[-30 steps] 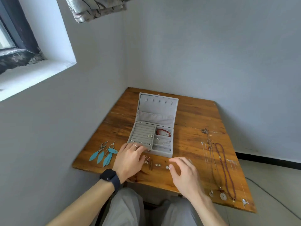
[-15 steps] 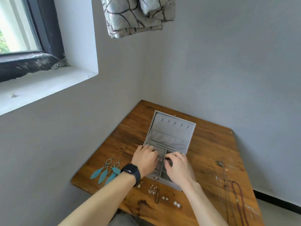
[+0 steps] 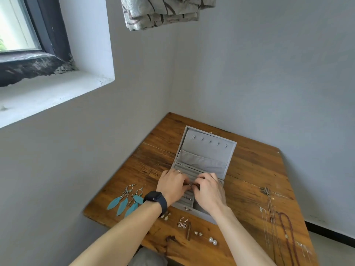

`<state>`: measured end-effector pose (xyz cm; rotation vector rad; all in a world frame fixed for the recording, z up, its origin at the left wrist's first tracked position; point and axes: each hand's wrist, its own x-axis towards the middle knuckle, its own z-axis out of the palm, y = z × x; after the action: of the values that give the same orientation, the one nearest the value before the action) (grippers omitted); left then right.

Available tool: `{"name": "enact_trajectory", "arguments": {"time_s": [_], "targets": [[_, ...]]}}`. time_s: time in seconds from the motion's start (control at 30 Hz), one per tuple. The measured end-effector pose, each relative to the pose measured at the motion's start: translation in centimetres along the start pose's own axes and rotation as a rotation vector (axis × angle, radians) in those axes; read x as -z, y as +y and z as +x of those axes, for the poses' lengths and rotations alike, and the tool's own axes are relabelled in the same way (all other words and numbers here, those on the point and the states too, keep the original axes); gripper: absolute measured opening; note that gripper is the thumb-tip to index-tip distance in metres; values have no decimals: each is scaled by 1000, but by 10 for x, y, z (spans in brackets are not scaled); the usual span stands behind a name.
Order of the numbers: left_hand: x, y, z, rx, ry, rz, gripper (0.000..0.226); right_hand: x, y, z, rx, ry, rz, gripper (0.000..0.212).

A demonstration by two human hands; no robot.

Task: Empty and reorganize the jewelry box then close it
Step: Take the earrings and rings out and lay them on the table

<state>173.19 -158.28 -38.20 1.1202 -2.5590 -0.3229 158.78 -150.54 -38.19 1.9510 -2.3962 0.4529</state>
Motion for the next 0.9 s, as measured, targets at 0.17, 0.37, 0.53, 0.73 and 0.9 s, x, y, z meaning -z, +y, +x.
{"name": "enact_trajectory", "arguments": {"time_s": [0.17, 0.37, 0.53, 0.73, 0.9], "targets": [[19, 1, -11, 32, 42, -115, 18, 17, -8, -12, -64, 68, 208, 14], [39, -22, -64, 152, 112, -349, 18, 29, -36, -69, -152, 223, 600, 6], [38, -43, -122, 180, 17, -357, 18, 7, -68, -117, -201, 158, 668, 9], [35, -44, -153, 108, -22, -229, 23, -33, -95, -141, -224, 86, 536, 11], [28, -38, -154, 68, -40, -242, 24, -44, -105, -140, -268, 125, 487, 15]]}}
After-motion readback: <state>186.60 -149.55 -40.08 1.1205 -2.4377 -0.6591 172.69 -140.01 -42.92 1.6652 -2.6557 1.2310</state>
